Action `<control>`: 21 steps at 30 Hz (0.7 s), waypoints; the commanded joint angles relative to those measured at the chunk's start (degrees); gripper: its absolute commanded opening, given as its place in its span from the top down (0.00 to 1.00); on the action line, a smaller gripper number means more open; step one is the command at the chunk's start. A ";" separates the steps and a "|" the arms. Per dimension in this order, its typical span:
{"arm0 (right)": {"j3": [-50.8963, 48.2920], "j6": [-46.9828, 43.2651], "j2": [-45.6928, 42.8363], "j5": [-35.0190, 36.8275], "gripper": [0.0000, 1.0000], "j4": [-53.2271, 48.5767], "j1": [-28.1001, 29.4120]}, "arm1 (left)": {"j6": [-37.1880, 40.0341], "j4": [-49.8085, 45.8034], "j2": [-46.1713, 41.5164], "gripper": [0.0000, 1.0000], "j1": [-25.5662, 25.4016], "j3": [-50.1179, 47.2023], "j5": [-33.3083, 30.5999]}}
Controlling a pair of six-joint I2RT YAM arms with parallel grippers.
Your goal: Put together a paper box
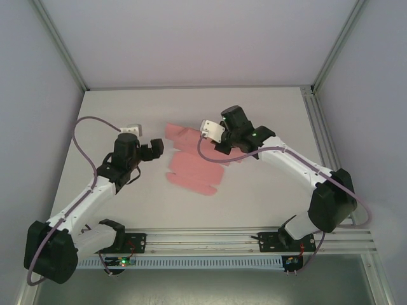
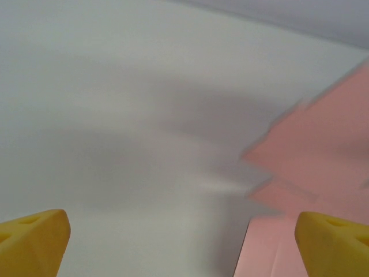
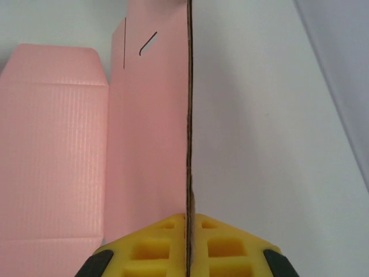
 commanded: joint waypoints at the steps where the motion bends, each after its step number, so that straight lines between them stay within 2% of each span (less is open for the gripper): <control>1: -0.24 -0.87 -2.76 -8.41 1.00 1.52 -1.78 | 4.31 13.87 2.50 0.00 1.67 -3.84 16.58; 3: -0.03 -2.16 -2.64 -13.23 1.00 -0.31 -2.75 | 6.59 23.32 4.59 0.00 1.68 -6.38 21.54; 5: 0.67 -4.27 -2.57 -17.92 1.00 -3.17 -3.45 | 8.91 26.95 6.24 0.00 1.72 -6.18 25.01; 9: 2.62 -7.82 -2.57 -24.68 1.00 -8.39 -4.79 | 14.39 23.03 8.36 0.00 1.82 -1.30 26.93; 11: 3.14 -7.31 -2.77 -26.86 1.00 -8.47 -5.87 | 16.11 21.60 9.07 0.00 2.04 -0.26 27.35; 16: 5.45 -4.44 -2.46 -33.62 1.00 -8.49 -10.07 | 17.77 20.96 8.70 0.00 2.44 -0.16 32.94; 19: 6.79 -3.78 -1.92 -34.98 1.00 -9.07 -11.30 | 17.30 24.06 8.79 0.03 2.37 -1.41 38.60; 21: 7.57 -4.38 -1.41 -35.31 1.00 -10.11 -11.32 | 16.86 24.75 9.28 0.09 2.33 -0.98 40.37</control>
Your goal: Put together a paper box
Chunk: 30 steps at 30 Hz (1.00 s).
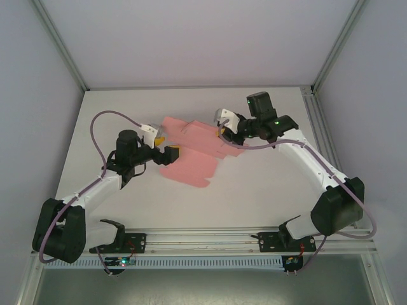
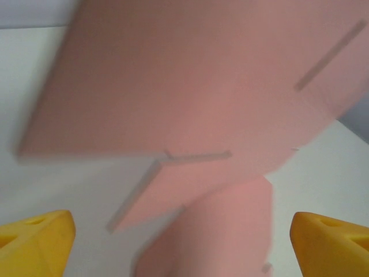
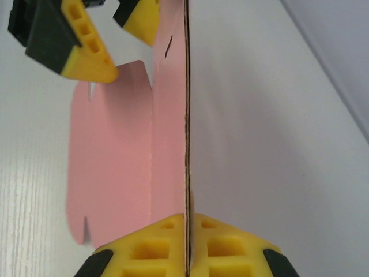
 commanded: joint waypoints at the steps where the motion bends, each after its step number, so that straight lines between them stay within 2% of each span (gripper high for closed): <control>1: 2.71 -0.15 0.76 -5.68 1.00 -2.72 0.03 | 0.85 4.07 0.49 0.11 0.61 0.44 5.68; 5: 3.52 -0.34 1.26 -7.07 1.00 -4.31 -0.01 | 1.29 4.51 1.27 0.14 0.51 1.84 8.96; 11: 4.60 0.43 1.84 -6.31 1.00 -5.59 -0.25 | 1.85 3.41 1.32 0.23 0.55 3.07 9.59; 14: 5.77 -0.50 2.34 -7.09 1.00 -8.27 -0.65 | 3.18 1.57 -0.30 0.24 0.54 2.60 7.28; 17: 6.42 -0.34 2.34 -7.55 1.00 -9.20 -1.27 | 3.79 1.21 -3.22 0.31 0.56 1.04 3.84; 24: 8.61 -1.65 3.25 -10.05 1.00 -12.98 -2.15 | 7.50 -4.10 -8.95 0.33 0.64 0.04 -2.67; 30: 10.07 -1.57 3.63 -11.74 1.00 -13.44 -2.09 | 8.26 -5.63 -6.61 0.37 0.64 2.33 4.13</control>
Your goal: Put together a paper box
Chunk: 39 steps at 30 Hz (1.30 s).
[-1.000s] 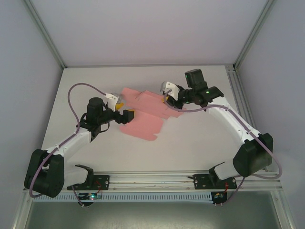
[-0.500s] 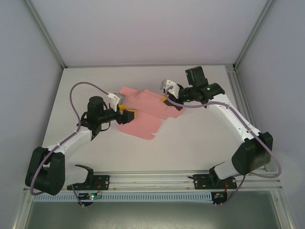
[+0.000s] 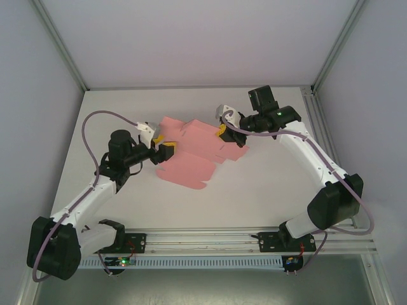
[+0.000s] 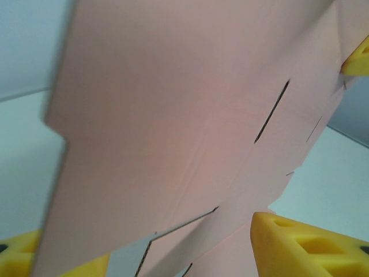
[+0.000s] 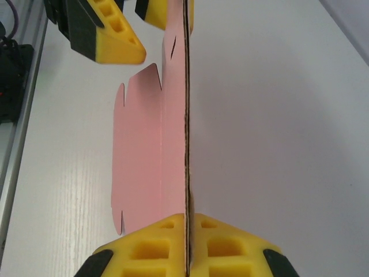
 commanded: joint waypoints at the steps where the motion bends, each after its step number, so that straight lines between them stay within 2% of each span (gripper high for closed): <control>1: 2.57 -0.95 0.59 -3.91 1.00 -1.36 -0.60 | 2.55 -3.03 1.21 0.37 0.60 1.71 3.53; 3: 3.22 -0.13 0.98 -3.72 1.00 -1.40 -0.66 | 2.80 -3.19 1.59 0.40 0.57 1.98 4.44; 7: 4.43 -0.42 2.01 -3.12 1.00 -3.18 -0.64 | 2.18 -3.15 1.62 0.61 0.60 2.54 4.60; 9: 4.30 -0.40 2.26 -2.79 1.00 -3.27 -0.50 | 1.32 -3.08 1.76 0.65 0.53 2.72 4.11; 11: 3.91 -0.33 2.37 -1.95 1.00 -3.07 0.04 | 0.02 -2.59 2.33 0.73 0.53 3.27 4.00; 13: 3.36 1.43 2.37 1.87 1.00 -1.33 1.33 | -2.16 -1.41 3.40 0.81 0.23 3.97 3.84; 16: 1.47 6.64 1.95 11.57 1.00 4.54 4.39 | -4.58 -3.04 5.46 0.89 -0.60 6.24 1.54; 19: -0.15 11.11 1.78 19.24 1.00 9.50 7.69 | -5.33 -6.09 7.42 1.00 -3.01 8.07 -6.89; 21: -1.25 11.87 1.78 26.43 1.00 11.01 11.19 | -6.72 -6.48 8.72 1.00 -5.17 8.70 -12.67; 23: -4.07 11.23 1.38 37.39 1.00 14.56 15.85 | -8.16 -7.11 9.78 1.00 -7.27 9.42 -18.76; 25: -6.29 10.82 1.17 43.56 1.00 17.49 18.54 | -9.89 -7.88 10.65 0.99 -9.28 10.18 -25.10; 29: -7.34 14.37 1.34 47.37 1.00 19.63 20.85 | -14.50 -14.34 14.95 1.00 -13.51 15.11 -40.37; 32: -7.18 18.11 1.65 49.70 1.00 20.32 21.71 | -14.54 -15.22 18.61 1.00 -16.45 17.00 -49.36; 35: -7.19 21.21 2.25 52.28 1.00 20.20 22.38 | -14.11 -12.64 20.89 1.00 -19.20 17.01 -53.15; 39: -8.30 22.30 2.76 55.14 1.00 20.60 23.54 | -18.17 -10.87 22.46 1.00 -21.15 17.70 -55.10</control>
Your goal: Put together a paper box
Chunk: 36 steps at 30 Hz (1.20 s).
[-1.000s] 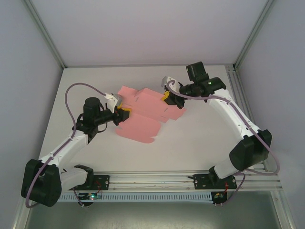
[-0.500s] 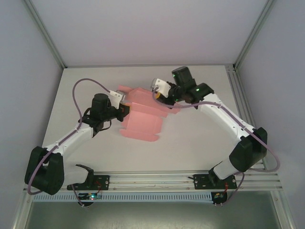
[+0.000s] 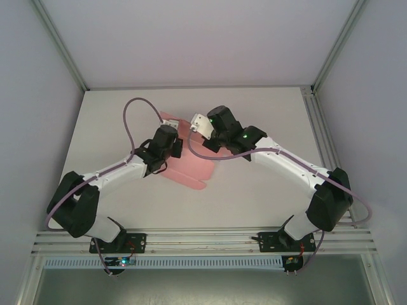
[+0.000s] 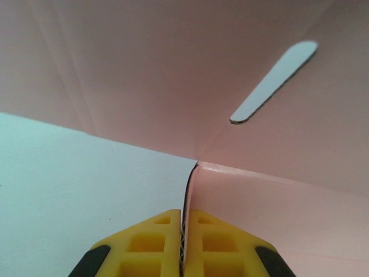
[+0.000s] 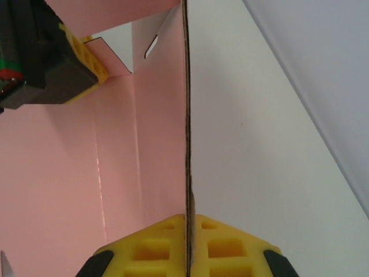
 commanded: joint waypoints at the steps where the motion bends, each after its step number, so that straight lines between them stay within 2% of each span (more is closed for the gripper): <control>1: -1.51 3.66 1.36 3.71 1.00 1.85 2.04 | -4.93 4.33 0.93 1.00 -2.62 2.63 -5.73; 8: -2.63 6.29 2.47 7.16 1.00 3.79 3.28 | -13.56 3.87 4.78 1.00 -5.09 5.19 -12.88; 12: -2.84 5.89 3.25 7.93 1.00 4.10 4.46 | -12.45 5.29 8.70 1.00 -7.48 7.91 -14.28; 17: -4.09 5.65 2.76 8.54 1.00 4.83 4.39 | -10.76 1.93 12.53 1.00 -8.61 11.22 -15.22; 22: -6.28 -0.03 1.90 6.41 1.00 5.39 2.35 | -9.44 0.15 11.08 0.92 -8.04 8.96 -14.62; 23: -6.42 -1.76 1.70 5.16 1.00 5.01 1.38 | -9.30 -0.88 9.87 0.87 -7.62 8.14 -14.23; 25: -6.99 -5.66 0.98 2.21 1.00 4.36 -0.14 | -8.39 -2.17 6.70 0.67 -6.65 6.07 -11.77; 28: -8.76 -14.27 -0.46 -2.03 1.00 3.97 -1.88 | -6.95 -4.14 -0.16 0.44 -5.39 2.53 -8.28; 30: -9.23 -18.57 -1.03 -2.01 1.00 3.97 -2.40 | -6.17 -5.94 -5.59 0.25 -4.63 0.12 -7.23; 32: -9.89 -22.78 -1.60 -2.63 1.00 4.39 -2.76 | -6.85 -9.82 -10.76 0.07 -3.78 -1.41 -8.82; 33: -10.64 -24.68 -1.96 -3.30 1.00 5.31 -2.95 | -7.56 -12.08 -12.84 0.00 -3.01 -1.77 -9.93; 36: -15.30 -30.93 -2.70 -5.50 1.00 11.98 -2.80 | -11.51 -17.72 -16.96 0.00 0.94 -2.71 -13.24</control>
